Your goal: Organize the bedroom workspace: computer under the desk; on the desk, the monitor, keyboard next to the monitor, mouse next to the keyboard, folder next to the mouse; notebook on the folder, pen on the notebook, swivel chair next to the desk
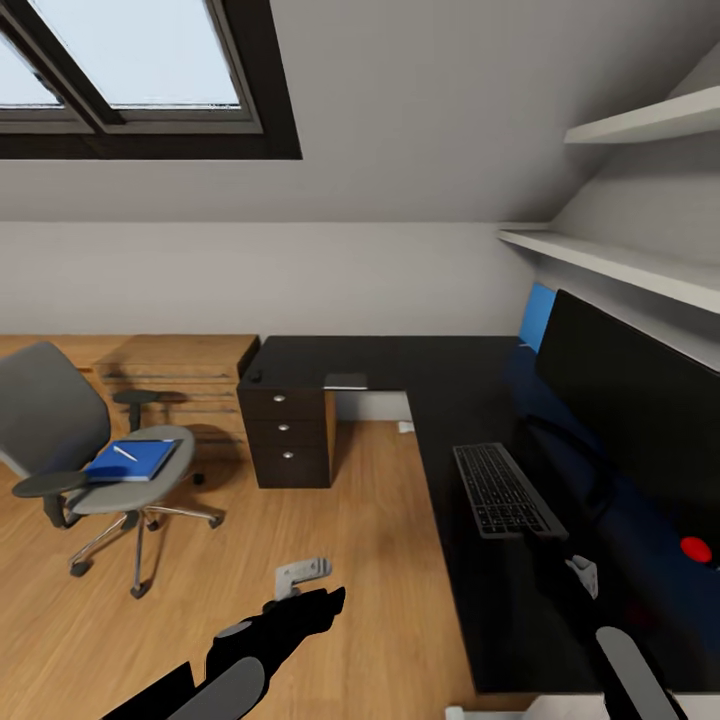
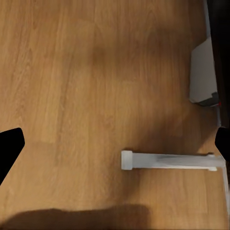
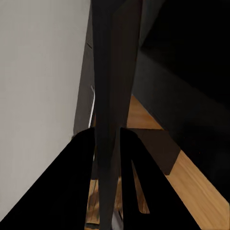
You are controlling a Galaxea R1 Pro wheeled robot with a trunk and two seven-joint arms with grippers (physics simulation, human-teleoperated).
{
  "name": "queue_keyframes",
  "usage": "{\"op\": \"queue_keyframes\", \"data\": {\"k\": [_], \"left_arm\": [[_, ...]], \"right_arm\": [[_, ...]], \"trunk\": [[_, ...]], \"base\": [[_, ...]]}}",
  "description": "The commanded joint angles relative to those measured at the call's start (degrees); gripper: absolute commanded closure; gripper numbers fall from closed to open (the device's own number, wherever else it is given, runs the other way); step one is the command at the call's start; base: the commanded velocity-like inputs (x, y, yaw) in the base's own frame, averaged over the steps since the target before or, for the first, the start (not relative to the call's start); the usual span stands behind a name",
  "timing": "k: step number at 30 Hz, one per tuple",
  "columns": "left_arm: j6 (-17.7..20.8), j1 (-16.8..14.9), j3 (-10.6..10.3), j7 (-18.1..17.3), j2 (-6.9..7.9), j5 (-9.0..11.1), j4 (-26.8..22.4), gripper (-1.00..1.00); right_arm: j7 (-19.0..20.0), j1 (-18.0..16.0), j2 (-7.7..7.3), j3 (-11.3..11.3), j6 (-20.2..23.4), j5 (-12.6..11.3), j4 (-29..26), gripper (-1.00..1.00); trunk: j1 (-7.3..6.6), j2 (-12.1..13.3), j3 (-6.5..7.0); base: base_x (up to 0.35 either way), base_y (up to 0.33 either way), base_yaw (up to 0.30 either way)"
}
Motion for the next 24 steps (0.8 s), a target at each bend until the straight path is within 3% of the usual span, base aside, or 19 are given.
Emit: {"op": "queue_keyframes", "data": {"k": [1, 17, 24], "left_arm": [[0.15, -0.07, -0.09, 0.4, 0.03, 0.12, -0.09, -1.0], [0.09, -0.06, -1.47, 0.41, 0.0, 0.01, -0.1, -1.0], [0.16, -0.07, -1.44, 0.4, 0.0, 0.12, -0.09, -1.0]], "right_arm": [[0.21, -0.04, 0.01, -0.13, 0.38, -0.44, 0.05, 1.0], [-0.16, -0.13, 0.08, -0.14, 0.21, -0.37, 0.06, 1.0], [-0.28, -0.3, 0.16, -0.07, 0.15, -0.37, 0.59, 1.0]], "trunk": [[0.04, -0.08, -0.09], [0.04, -0.08, -0.09], [0.04, -0.08, -0.09]], "base": [[0.214, -0.205, 0.0], [0.204, -0.171, 0.0], [0.047, -0.03, 0.0]]}}
